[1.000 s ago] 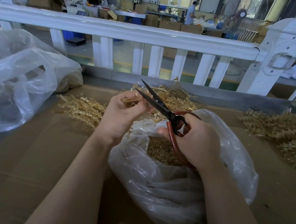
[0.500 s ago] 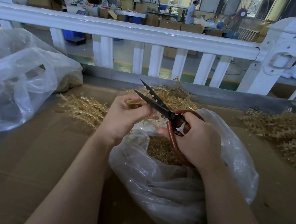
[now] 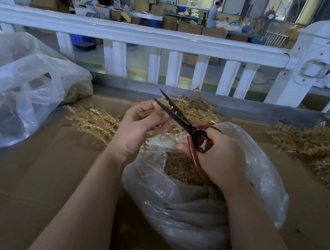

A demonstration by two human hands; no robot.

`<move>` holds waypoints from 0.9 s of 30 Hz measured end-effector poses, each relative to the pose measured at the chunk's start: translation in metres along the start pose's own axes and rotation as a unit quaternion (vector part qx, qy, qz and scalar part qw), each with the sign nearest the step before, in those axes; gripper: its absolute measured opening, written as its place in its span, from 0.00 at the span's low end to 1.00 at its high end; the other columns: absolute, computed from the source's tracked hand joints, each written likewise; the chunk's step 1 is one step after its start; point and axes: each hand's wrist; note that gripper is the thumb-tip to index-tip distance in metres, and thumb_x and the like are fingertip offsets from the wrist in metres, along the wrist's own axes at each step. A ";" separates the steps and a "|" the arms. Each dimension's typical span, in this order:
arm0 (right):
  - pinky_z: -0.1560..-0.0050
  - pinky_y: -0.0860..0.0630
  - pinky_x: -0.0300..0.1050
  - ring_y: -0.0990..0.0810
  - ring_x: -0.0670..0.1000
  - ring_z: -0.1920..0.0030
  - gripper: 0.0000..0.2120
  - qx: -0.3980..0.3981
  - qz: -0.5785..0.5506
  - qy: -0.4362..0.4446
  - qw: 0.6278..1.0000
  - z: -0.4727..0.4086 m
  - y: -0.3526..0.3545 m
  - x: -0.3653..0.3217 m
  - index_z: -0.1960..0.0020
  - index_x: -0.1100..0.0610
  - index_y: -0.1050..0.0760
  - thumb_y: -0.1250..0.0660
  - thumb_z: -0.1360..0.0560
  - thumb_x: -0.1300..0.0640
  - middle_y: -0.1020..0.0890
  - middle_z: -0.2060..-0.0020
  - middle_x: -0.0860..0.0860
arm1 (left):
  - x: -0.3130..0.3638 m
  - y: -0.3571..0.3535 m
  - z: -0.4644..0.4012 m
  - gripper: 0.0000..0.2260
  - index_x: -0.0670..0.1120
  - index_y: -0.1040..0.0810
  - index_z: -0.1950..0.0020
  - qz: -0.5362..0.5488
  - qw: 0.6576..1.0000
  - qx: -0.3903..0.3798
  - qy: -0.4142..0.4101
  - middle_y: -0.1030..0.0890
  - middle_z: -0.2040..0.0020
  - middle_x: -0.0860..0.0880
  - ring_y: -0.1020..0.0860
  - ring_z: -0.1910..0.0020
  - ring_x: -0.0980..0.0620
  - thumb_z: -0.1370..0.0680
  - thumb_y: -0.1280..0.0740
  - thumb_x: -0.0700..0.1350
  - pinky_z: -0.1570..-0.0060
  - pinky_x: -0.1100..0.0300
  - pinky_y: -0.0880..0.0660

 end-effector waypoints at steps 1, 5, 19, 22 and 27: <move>0.65 0.30 0.30 0.26 0.34 0.64 0.38 -0.001 -0.001 -0.005 1.000 0.000 0.000 0.000 0.52 0.46 0.20 0.48 0.36 0.16 0.25 0.67 0.33 | 0.000 0.001 0.000 0.04 0.42 0.17 0.51 0.004 1.000 0.005 -0.005 0.15 0.55 0.46 0.18 0.55 0.50 0.23 0.32 0.37 0.52 0.60 0.23; 0.66 0.31 0.31 0.25 0.36 0.66 0.35 0.000 0.002 -0.006 1.000 0.000 0.000 0.000 0.54 0.45 0.21 0.45 0.36 0.17 0.26 0.68 0.33 | -0.003 0.000 -0.001 0.03 0.39 0.19 0.52 -0.012 0.999 0.026 -0.020 0.16 0.57 0.47 0.18 0.58 0.53 0.23 0.32 0.36 0.56 0.62 0.23; 0.67 0.37 0.28 0.31 0.31 0.66 0.33 0.009 0.035 -0.007 0.999 0.000 0.000 0.001 0.52 0.45 0.21 0.43 0.35 0.19 0.30 0.67 0.31 | -0.001 -0.004 0.000 0.06 0.32 0.20 0.50 -0.066 0.997 0.031 -0.018 0.20 0.56 0.40 0.22 0.59 0.51 0.25 0.31 0.32 0.56 0.63 0.24; 0.68 0.37 0.29 0.30 0.33 0.67 0.32 0.006 0.032 -0.009 0.999 0.000 0.001 0.000 0.53 0.45 0.21 0.42 0.34 0.20 0.30 0.69 0.31 | 0.000 -0.004 0.001 0.05 0.33 0.19 0.50 -0.066 0.997 0.030 -0.008 0.19 0.56 0.40 0.21 0.58 0.51 0.25 0.31 0.33 0.55 0.63 0.24; 0.65 0.34 0.29 0.28 0.36 0.66 0.32 -0.001 0.016 -0.007 1.000 0.000 0.001 -0.001 0.51 0.48 0.18 0.40 0.34 0.22 0.26 0.65 0.35 | 0.000 -0.005 0.001 0.05 0.34 0.19 0.51 -0.060 0.998 0.036 0.004 0.19 0.56 0.39 0.21 0.57 0.49 0.25 0.31 0.34 0.53 0.61 0.24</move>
Point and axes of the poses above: each hand's wrist, its own z-axis away from the middle knuckle, its own y-axis out of the back of the hand, x = y × z
